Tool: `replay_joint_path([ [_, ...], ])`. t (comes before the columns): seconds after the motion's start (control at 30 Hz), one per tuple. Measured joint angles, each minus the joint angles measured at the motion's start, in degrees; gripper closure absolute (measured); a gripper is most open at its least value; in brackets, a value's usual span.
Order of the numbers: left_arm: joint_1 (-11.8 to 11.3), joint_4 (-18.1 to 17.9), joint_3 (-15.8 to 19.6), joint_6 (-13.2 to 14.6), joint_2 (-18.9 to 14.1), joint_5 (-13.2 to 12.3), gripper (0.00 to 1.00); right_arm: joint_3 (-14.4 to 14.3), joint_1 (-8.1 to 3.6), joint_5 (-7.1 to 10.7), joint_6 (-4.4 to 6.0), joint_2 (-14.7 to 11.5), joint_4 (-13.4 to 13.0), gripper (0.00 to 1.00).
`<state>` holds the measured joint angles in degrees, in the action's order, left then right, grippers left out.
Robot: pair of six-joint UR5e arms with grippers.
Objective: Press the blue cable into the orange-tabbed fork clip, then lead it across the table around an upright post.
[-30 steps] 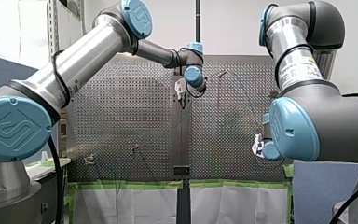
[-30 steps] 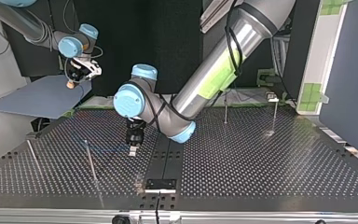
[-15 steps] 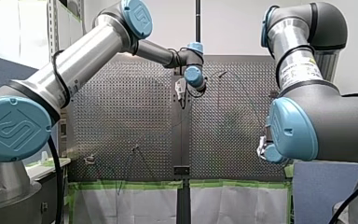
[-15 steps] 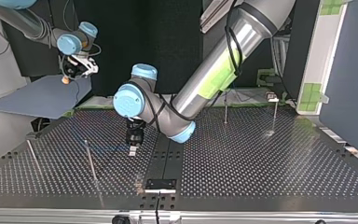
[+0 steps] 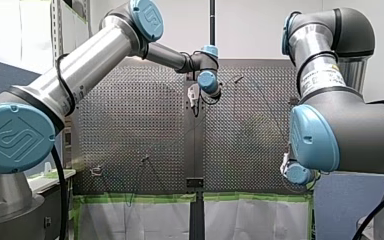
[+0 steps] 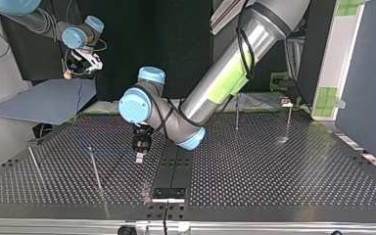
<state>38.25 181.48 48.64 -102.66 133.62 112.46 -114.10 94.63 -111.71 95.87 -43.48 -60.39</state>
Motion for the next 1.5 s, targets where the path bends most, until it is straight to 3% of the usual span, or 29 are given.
replay_joint_path([
  [0.23, 0.0, 0.3, 0.0, 0.2, 0.0, 0.0, 0.00, -0.3, -0.54, 0.99, -0.23, 4.1, -4.3, 1.00],
  [0.67, -0.1, 0.6, 0.0, 0.4, 0.0, 0.0, 0.00, 1.7, -0.38, 7.59, -1.75, 11.4, -11.5, 1.00],
  [0.87, -0.2, 0.6, 0.0, 0.4, 0.0, 0.0, 0.00, 2.8, -0.35, 8.26, -1.58, 14.6, -13.1, 1.00],
  [1.03, -0.3, 0.6, 0.0, 0.4, 0.0, 0.0, 0.00, 3.1, -0.07, 8.70, -1.65, 15.4, -14.6, 1.00],
  [1.23, -0.4, 0.6, 0.0, 0.5, 0.0, 0.0, 0.00, 3.2, 0.82, 11.46, -2.30, 15.5, -17.8, 1.00],
  [1.5, -0.4, 0.6, 0.0, 0.9, 0.0, 0.0, 0.00, 3.3, 2.38, 15.85, -5.29, 15.5, -19.9, 1.00],
])
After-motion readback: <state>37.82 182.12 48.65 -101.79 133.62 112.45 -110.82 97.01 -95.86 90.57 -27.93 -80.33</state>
